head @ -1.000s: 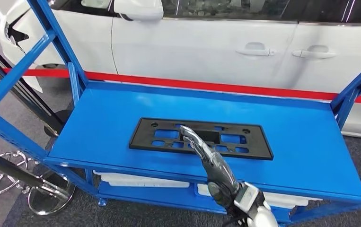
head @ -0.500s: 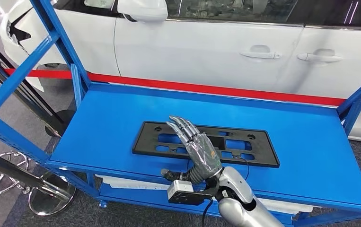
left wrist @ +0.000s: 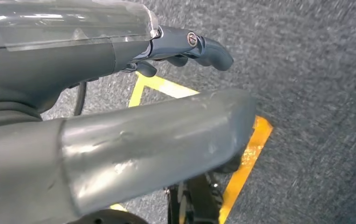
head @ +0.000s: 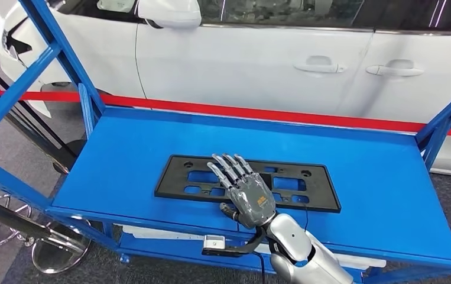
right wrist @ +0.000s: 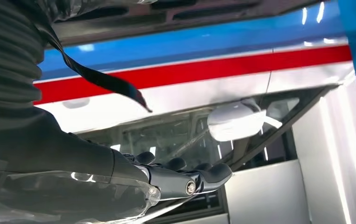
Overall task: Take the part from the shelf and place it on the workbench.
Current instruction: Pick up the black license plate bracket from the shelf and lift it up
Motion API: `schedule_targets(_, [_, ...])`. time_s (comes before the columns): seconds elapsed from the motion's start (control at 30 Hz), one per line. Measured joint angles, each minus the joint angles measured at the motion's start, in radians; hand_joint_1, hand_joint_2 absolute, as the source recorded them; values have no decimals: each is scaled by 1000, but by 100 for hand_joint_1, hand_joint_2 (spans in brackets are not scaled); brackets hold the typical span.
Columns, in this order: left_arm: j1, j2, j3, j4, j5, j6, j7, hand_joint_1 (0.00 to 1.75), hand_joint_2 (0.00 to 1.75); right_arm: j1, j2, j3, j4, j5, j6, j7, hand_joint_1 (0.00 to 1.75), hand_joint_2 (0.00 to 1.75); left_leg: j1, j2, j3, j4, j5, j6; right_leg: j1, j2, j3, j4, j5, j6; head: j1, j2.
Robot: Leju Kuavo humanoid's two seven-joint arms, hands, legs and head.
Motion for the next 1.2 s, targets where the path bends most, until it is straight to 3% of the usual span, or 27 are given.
schedule_targets(0.13, [0, 4, 1, 0, -13, 1, -7, 0, 0, -4, -11, 7, 13, 32, 8, 9, 0, 175, 4, 0, 11, -24, 0, 15, 1, 0, -4, 14, -15, 20, 0, 0])
schedule_targets(0.2, [0, 4, 1, 0, -19, 0, -12, 0, 0, -7, -18, 11, 20, 50, 9, 19, 0, 175, 8, 2, 18, -33, 3, 24, -2, 0, -41, 97, -63, 28, 0, 0])
schedule_targets(0.27, [-1, 4, 2, 0, -22, -1, -15, 0, 0, -8, -25, 16, 29, 62, 9, 24, 0, 175, 8, 3, 19, -33, 2, 28, -7, 0, -110, 227, -115, 36, 0, 0])
schedule_targets(0.3, [-1, 5, 3, 0, -23, -1, -17, 0, 0, -7, -28, 19, 35, 69, 10, 28, 0, 175, 8, 3, 19, -32, 0, 28, -11, 0, -135, 270, -123, 39, 0, 0])
schedule_targets(0.33, [-1, 5, 3, 0, -24, -1, -18, 0, 0, -7, -30, 21, 41, 78, 11, 35, 0, 175, 8, 2, 20, -31, -1, 27, -14, 0, -142, 273, -108, 42, 0, 0])
schedule_targets(0.37, [0, 5, 3, 0, -25, 0, -21, 0, 0, -8, -31, 23, 46, 91, 13, 43, 0, 175, 8, 2, 23, -31, -3, 26, -16, -1, -128, 237, -76, 43, 0, 0])
schedule_targets(0.43, [0, 6, 4, 0, -31, 0, -29, 0, 0, -14, -32, 32, 59, 129, 19, 64, 0, 175, 8, 0, 29, -29, -8, 19, -18, -1, -68, 104, -2, 41, 0, 0])
schedule_targets(0.47, [-1, 7, 4, 0, -34, 0, -34, 0, 0, -20, -31, 39, 68, 150, 22, 73, 0, 175, 6, -1, 29, -28, -10, 14, -17, -1, -44, 48, 18, 37, 0, 0])
schedule_targets(0.53, [-1, 10, 5, 0, -39, 0, -40, 0, 0, -34, -28, 56, 92, 185, 32, 87, 0, 175, 3, -1, 27, -26, -13, 3, -13, 0, -27, 5, 22, 29, 0, 0])
schedule_targets(0.63, [-2, 13, 7, 0, -44, 0, -47, 0, 0, -51, -21, 77, 128, 210, 55, 100, 0, 175, 7, 0, 23, -14, -26, -14, -15, 0, -24, -1, 22, 12, 0, 0])
schedule_targets(0.7, [-2, 15, 9, 0, -50, -1, -51, 0, 0, -70, -13, 90, 154, 215, 73, 106, 0, 175, 9, 1, -11, 65, -74, -22, -18, -2, -21, -5, 23, 1, 0, 0])
schedule_targets(0.77, [-1, 16, 10, 0, -56, -2, -53, 0, 0, -88, -4, 103, 183, 215, 88, 110, 0, 175, 9, 1, -77, 202, -135, -28, -15, -2, -21, -5, 21, -5, 0, 0])
schedule_targets(0.8, [0, 16, 11, 0, -57, -3, -53, 0, 0, -93, -1, 108, 194, 215, 91, 111, 0, 175, 10, 1, -103, 252, -148, -29, -14, -3, -20, -5, 20, -6, 0, 0])
schedule_targets(0.83, [1, 16, 11, 0, -58, -3, -53, 0, 0, -98, 2, 112, 203, 216, 93, 111, 0, 175, 10, 1, -113, 271, -143, -30, -13, -2, -18, -4, 19, -7, 0, 0])
schedule_targets(0.87, [2, 16, 11, 0, -59, -4, -53, 0, 0, -102, 5, 115, 212, 216, 94, 112, 0, 175, 10, 1, -104, 249, -118, -29, -13, -1, -15, -4, 18, -8, 0, 0])
schedule_targets(0.97, [0, 18, 14, 0, -60, -4, -53, 0, 0, -118, 13, 123, 235, 216, 94, 112, 0, 175, 8, 1, -15, 58, -21, -20, -11, 3, -8, -2, 14, -3, 0, 0])
schedule_targets(1.03, [-2, 20, 17, 0, -61, -5, -53, 0, 0, -126, 15, 126, 245, 216, 94, 113, 0, 175, 4, 1, 16, -8, -9, -10, -8, 4, -10, 0, 13, 6, 0, 0])
schedule_targets(1.13, [0, 21, 22, 0, -61, -5, -53, 0, 0, -131, 17, 127, 251, 216, 95, 115, 0, 175, 6, 1, 21, -22, -6, 6, -7, 4, -12, 7, 6, 22, 0, 0])
schedule_targets(1.2, [1, 20, 24, 0, -61, -5, -53, 0, 0, -134, 17, 127, 255, 216, 95, 116, 0, 175, 11, 3, 23, -29, -1, 17, -8, 3, -38, 69, -37, 32, 0, 0])
